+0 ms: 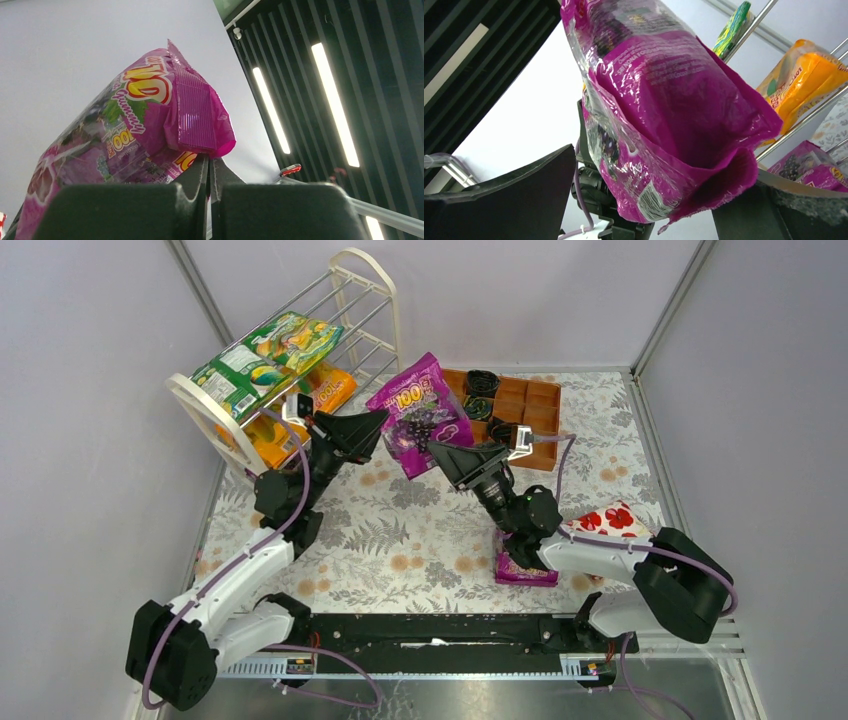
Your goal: Place and organize the candy bags onto the shelf
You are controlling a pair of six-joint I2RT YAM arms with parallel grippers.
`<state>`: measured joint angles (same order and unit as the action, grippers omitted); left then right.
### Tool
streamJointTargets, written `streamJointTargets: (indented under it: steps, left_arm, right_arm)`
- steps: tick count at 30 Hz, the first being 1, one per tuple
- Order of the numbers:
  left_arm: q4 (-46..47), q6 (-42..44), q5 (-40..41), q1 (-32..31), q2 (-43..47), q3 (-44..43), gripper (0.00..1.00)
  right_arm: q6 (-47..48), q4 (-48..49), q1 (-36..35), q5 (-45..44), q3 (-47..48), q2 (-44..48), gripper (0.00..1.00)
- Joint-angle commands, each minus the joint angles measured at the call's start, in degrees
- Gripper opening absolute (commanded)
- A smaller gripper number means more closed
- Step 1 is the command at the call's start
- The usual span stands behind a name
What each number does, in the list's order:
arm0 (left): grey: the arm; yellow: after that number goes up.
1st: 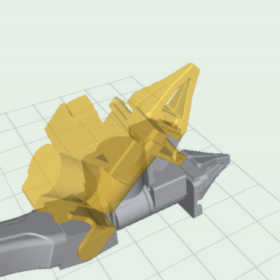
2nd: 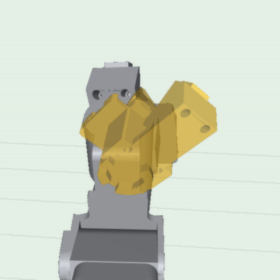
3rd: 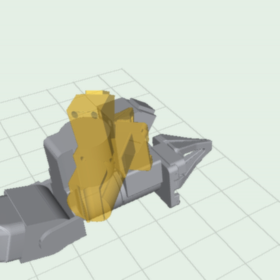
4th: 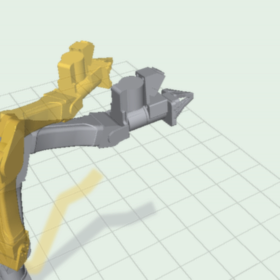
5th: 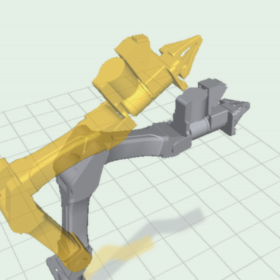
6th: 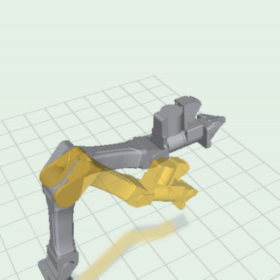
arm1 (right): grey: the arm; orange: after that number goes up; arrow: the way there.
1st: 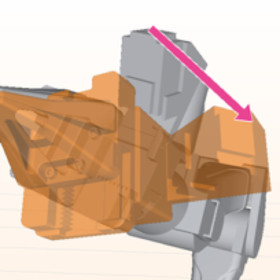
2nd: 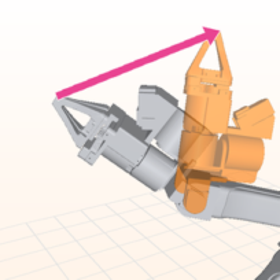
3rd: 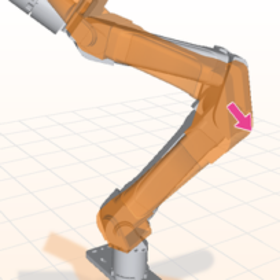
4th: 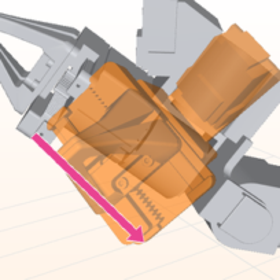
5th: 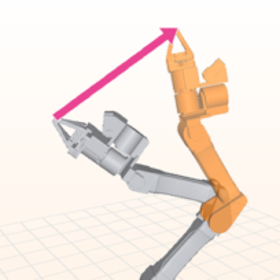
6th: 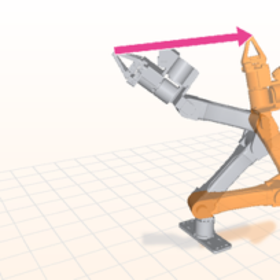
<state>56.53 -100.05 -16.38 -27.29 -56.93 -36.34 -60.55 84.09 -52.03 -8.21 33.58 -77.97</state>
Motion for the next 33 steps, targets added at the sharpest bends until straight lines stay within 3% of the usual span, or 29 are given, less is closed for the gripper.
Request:
streamJointTargets:
  steps: [1, 6, 13, 22, 27, 32, 33]
  left_arm:
    - [3.58, 0.36, 0.55, -1.20, 0.69, -1.20, 0.00]
    - [1.86, 1.53, 1.36, -1.72, 1.38, 0.29, 0.00]
    - [-1.52, 4.31, 1.91, -1.72, 1.87, 1.05, 0.00]
    - [-9.10, 5.36, 1.43, -1.72, 2.74, 1.17, 0.01]
    - [-18.09, 10.79, 2.10, -1.72, 5.97, 0.64, 0.24]
    - [-38.54, 25.86, 6.52, -1.54, 12.47, -3.52, 0.75]
    - [-44.41, 30.09, 8.34, -1.54, 13.77, -5.34, 0.81]
  right_arm:
    - [2.70, 13.90, -0.34, -5.28, 1.11, 1.95, 1.00]
    - [3.13, 13.99, -0.35, -4.79, 2.12, 1.88, 0.92]
    - [2.78, 13.93, -0.37, -5.61, 0.10, 4.04, 0.65]
    - [2.03, 13.82, -0.35, -7.33, -2.94, 6.50, 0.38]
    - [-0.82, 11.36, -0.22, -8.53, -3.56, 7.10, 0.27]
    - [-3.98, 2.17, -0.20, -10.37, -4.38, 9.41, 0.16]
    - [-4.58, 0.58, -0.10, -10.69, -4.68, 9.72, 0.15]
